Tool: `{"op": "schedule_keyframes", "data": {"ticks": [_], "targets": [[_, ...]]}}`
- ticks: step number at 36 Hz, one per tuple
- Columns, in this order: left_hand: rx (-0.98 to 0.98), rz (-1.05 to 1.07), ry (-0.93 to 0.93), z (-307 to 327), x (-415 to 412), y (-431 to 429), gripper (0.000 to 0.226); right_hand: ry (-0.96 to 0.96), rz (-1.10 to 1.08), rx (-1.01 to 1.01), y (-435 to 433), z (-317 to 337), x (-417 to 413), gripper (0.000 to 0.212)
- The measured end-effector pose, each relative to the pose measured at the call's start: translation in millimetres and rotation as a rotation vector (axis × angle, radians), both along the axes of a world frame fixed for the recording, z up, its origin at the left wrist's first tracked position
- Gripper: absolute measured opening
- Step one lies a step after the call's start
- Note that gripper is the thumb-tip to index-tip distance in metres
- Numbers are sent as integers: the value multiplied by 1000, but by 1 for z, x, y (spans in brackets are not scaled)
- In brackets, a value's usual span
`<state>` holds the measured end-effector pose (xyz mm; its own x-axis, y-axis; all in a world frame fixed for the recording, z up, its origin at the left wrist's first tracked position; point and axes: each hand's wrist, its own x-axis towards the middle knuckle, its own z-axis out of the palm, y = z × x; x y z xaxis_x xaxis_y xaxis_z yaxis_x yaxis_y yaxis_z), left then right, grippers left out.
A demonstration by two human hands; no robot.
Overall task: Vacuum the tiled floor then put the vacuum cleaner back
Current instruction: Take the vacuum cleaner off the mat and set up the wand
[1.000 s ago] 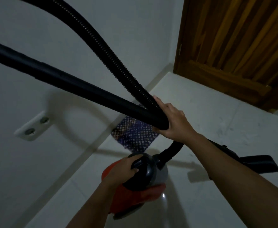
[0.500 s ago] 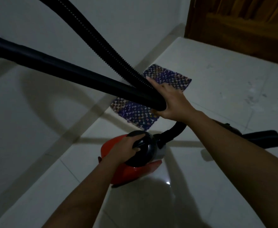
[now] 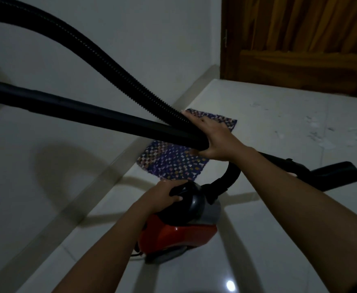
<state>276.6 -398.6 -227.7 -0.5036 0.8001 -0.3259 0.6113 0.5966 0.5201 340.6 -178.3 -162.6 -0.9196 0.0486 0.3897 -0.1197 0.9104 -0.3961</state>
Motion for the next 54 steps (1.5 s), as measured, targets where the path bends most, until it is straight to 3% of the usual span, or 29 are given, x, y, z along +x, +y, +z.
{"op": "schedule_keyframes", "data": {"ticks": [15, 26, 35, 38, 42, 44, 47, 50, 54], "targets": [[118, 31, 151, -20, 4, -23, 48, 60, -45, -55, -20, -9, -1, 95], [290, 218, 115, -24, 27, -26, 45, 69, -51, -28, -33, -18, -6, 94], [337, 224, -14, -30, 21, -33, 44, 95, -20, 16, -45, -26, -11, 90], [452, 309, 70, -30, 21, -44, 35, 84, -23, 53, -46, -29, -10, 89], [481, 596, 146, -60, 12, -78, 37, 58, -25, 108, -43, -34, -11, 90], [425, 703, 91, -79, 10, -96, 42, 59, -23, 123, -43, -35, -13, 89], [417, 825, -177, -103, 14, -113, 53, 60, -19, 136, -46, -37, -16, 89], [451, 833, -287, -122, 21, -117, 68, 62, -16, 154, -47, -40, -19, 88], [560, 892, -448, -126, 27, -111, 61, 64, -11, 196, -49, -44, -22, 87]]}}
